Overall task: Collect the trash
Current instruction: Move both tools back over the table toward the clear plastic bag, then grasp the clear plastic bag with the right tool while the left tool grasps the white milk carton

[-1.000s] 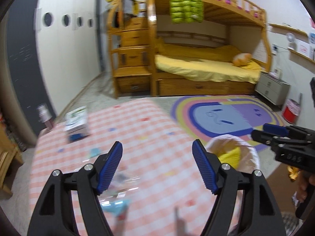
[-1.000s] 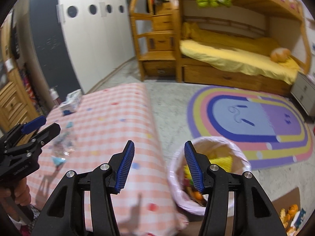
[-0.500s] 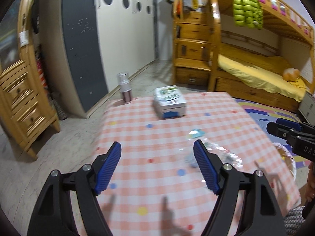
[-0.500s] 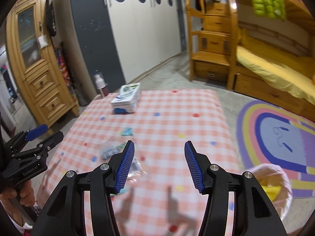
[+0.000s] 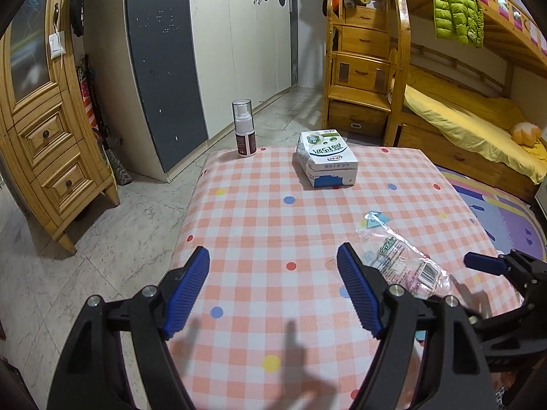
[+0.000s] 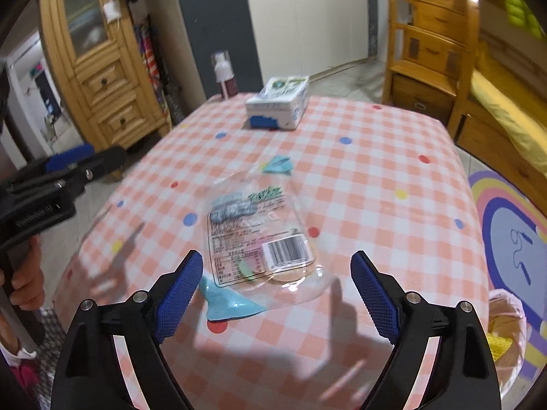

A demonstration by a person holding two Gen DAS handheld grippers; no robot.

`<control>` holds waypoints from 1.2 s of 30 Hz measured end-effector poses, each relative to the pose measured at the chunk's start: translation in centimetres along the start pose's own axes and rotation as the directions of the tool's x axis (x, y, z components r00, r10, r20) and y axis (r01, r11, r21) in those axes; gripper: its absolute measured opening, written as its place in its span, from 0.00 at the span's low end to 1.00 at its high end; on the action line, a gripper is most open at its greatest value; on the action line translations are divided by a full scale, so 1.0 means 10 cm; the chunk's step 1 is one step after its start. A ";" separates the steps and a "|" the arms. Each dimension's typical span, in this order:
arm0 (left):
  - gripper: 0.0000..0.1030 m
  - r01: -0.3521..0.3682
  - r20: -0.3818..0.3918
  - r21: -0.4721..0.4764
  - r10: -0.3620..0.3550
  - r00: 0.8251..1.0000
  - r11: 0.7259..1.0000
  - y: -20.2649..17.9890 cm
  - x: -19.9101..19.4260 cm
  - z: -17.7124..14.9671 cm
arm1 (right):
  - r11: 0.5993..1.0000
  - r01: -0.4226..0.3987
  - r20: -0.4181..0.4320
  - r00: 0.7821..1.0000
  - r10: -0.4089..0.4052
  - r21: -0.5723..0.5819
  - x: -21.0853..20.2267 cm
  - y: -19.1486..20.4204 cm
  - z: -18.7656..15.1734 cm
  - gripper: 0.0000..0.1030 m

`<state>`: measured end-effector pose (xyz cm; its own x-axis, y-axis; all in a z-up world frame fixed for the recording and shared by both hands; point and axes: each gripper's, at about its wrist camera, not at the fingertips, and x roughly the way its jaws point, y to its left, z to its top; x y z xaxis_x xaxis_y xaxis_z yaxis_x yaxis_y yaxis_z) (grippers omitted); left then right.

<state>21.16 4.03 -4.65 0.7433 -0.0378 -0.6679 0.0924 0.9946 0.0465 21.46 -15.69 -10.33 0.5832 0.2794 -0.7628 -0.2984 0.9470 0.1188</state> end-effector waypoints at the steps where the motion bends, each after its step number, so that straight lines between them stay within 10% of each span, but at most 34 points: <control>1: 0.73 0.001 -0.002 -0.002 -0.001 1.000 1.000 0.00 0.01 0.01 | 1.000 0.005 -0.019 1.000 -0.005 -0.013 0.05 0.03 0.00 0.85; 8: 0.73 0.005 -0.013 -0.012 -0.005 1.000 1.000 0.01 0.02 -0.01 | 0.998 0.011 -0.063 0.998 -0.015 -0.069 0.19 0.10 -0.06 0.83; 15: 0.73 0.004 -0.016 -0.008 -0.004 1.000 1.000 0.00 0.04 -0.02 | 0.988 0.067 -0.034 0.997 -0.073 -0.140 0.10 0.15 -0.12 0.34; 17: 0.73 0.001 -0.020 -0.006 -0.001 1.000 1.000 -0.01 0.05 -0.03 | 0.984 0.074 -0.034 0.996 -0.081 -0.161 0.09 0.17 -0.15 0.01; 36: 0.84 0.000 -0.011 0.037 0.000 1.000 0.999 -0.20 0.10 0.00 | 0.974 0.115 0.200 0.968 -0.154 0.195 -0.64 -0.50 -0.01 0.00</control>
<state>21.73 1.97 -5.42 0.7359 -0.0364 -0.6761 0.1167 0.9904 0.0738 19.12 -22.22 -6.09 0.7613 0.1557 -0.6294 -0.0763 0.9855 0.1516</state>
